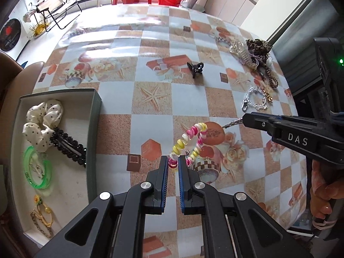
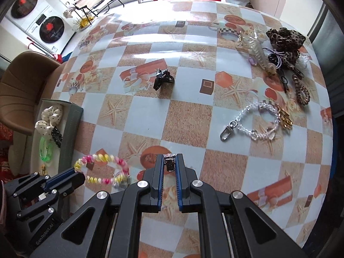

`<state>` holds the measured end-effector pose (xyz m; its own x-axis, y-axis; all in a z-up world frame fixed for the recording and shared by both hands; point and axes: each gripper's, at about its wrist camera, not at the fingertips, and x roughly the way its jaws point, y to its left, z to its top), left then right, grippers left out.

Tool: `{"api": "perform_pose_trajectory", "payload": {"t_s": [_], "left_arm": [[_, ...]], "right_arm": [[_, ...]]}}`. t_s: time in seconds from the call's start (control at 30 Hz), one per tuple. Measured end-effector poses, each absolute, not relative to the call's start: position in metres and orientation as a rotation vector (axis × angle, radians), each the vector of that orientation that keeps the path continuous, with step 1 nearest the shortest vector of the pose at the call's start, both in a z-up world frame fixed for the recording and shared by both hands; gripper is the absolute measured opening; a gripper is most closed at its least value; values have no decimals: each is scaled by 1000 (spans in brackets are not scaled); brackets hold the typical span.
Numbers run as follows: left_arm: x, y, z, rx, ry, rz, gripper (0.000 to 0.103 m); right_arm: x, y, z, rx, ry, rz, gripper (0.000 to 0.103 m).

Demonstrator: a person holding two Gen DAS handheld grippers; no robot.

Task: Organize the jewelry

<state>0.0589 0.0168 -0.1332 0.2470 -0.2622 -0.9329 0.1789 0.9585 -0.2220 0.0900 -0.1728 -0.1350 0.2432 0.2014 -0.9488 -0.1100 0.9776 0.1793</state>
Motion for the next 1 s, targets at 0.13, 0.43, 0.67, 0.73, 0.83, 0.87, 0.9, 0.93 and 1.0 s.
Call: {"api": "perform_pose_trajectory", "payload": {"t_s": [0.13, 0.43, 0.67, 0.73, 0.83, 0.87, 0.9, 0.93, 1.0], "left_arm": [[55, 23, -122, -81, 1270, -304, 12], [42, 40, -99, -99, 1235, -309, 5], [31, 61, -86, -121, 1207, -293, 2], [28, 69, -84, -129, 1206, -282, 2], [26, 79, -85, -139, 1210, -259, 2], [26, 80, -86, -132, 1211, -255, 2], [26, 79, -87, -121, 1217, -250, 2], [27, 76, -91, -96, 1230, -243, 2], [29, 70, -99, -60, 1250, -232, 2]], "right_arm": [[82, -170, -126, 93, 1303, 220, 11], [67, -158, -109, 92, 1287, 233, 11], [58, -139, -93, 69, 1267, 259, 11], [56, -133, -89, 59, 1264, 269, 11], [53, -125, -88, 47, 1263, 278, 11], [52, -122, -88, 45, 1266, 281, 11], [51, -120, -88, 44, 1267, 281, 11], [50, -118, -88, 43, 1269, 282, 11], [49, -116, -90, 46, 1275, 282, 11]]}}
